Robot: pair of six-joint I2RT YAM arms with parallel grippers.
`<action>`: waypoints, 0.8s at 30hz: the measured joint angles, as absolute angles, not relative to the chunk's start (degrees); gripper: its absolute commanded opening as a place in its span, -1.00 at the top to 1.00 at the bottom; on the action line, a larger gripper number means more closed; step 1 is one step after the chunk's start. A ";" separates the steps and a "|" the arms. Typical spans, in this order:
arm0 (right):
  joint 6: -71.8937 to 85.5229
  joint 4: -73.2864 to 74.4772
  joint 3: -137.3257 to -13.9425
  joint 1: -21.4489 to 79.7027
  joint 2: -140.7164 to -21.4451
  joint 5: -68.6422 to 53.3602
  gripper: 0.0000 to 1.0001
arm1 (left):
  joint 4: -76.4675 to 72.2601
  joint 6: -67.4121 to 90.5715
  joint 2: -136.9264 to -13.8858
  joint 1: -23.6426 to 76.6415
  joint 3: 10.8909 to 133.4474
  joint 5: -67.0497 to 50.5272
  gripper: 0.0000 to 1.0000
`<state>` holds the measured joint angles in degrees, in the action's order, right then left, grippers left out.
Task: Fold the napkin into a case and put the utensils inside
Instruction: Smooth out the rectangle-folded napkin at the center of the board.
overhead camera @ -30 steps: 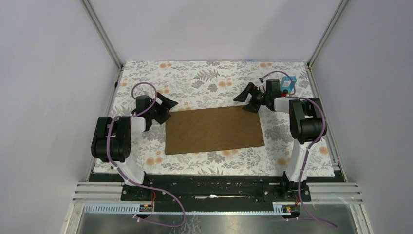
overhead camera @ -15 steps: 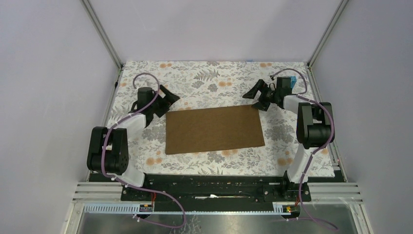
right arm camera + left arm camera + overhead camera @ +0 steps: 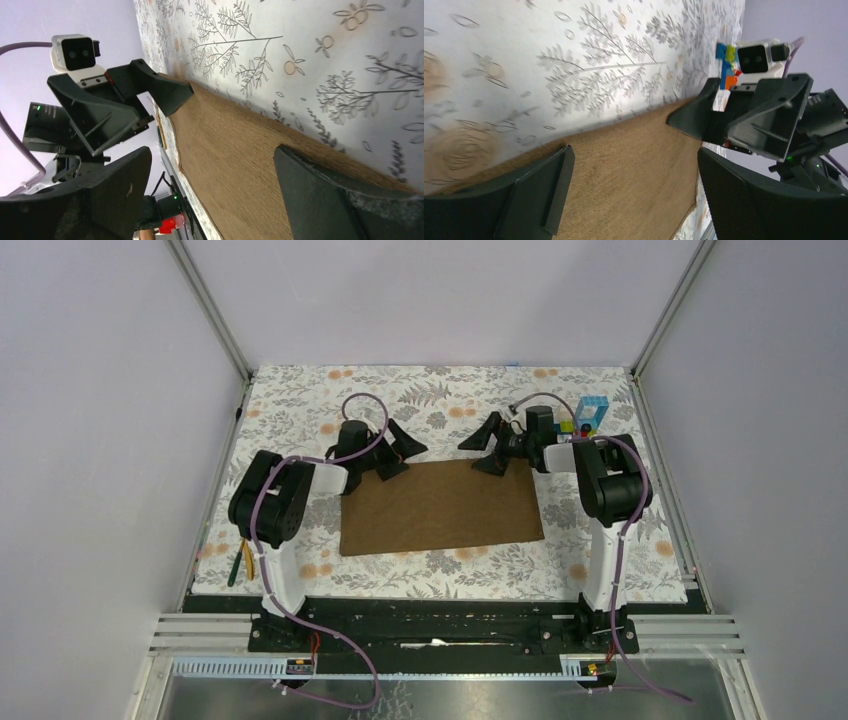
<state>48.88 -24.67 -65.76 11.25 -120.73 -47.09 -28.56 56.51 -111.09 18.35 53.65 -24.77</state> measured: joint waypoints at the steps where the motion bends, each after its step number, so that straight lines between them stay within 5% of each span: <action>1: 49.01 -24.64 -65.67 10.94 -121.25 -47.27 -0.99 | -28.93 56.31 -111.09 17.85 53.63 -24.84 -0.98; 16: 44.38 -22.90 -65.60 -2.24 -121.40 -50.15 -0.99 | -39.59 55.31 -109.01 1.72 44.29 -27.53 -0.97; 24: 41.78 -16.08 -66.87 -7.29 -119.98 -49.54 -0.99 | -32.53 52.66 -105.01 -1.45 43.99 -25.39 -0.97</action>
